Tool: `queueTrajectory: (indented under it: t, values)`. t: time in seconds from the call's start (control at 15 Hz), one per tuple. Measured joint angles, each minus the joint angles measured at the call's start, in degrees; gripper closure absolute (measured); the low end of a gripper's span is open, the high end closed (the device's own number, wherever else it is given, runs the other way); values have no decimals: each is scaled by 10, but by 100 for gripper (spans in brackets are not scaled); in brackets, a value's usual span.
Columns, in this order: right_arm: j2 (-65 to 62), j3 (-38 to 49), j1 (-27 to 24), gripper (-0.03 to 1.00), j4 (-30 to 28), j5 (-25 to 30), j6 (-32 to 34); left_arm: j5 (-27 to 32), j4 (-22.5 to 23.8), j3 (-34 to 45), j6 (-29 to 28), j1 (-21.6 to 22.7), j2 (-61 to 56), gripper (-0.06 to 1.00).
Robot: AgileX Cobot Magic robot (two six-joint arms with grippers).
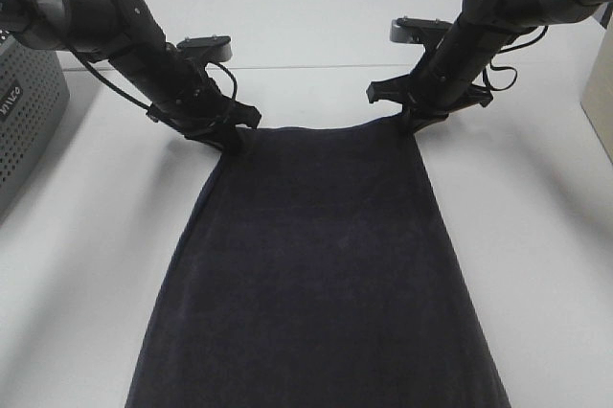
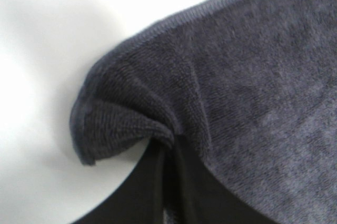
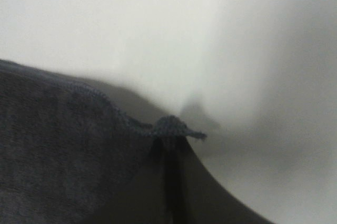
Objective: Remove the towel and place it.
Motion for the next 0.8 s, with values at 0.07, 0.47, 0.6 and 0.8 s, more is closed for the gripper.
queueTrajectory:
  t: [0.07, 0.47, 0.6, 0.8]
  values:
    - [0, -16, 0, 95, -1, -13, 0, -21, 2, -5, 8, 0, -4, 93]
    - [0, -87, 0, 95, -13, -95, 0, -141, 4, -78, 52, 0, -6, 93]
    - [0, -87, 0, 95, -34, -124, 0, -158, 5, -93, 73, 0, -3, 93]
    - [0, -87, 0, 95, -54, -191, 0, -195, 6, -113, 87, 0, 8, 93]
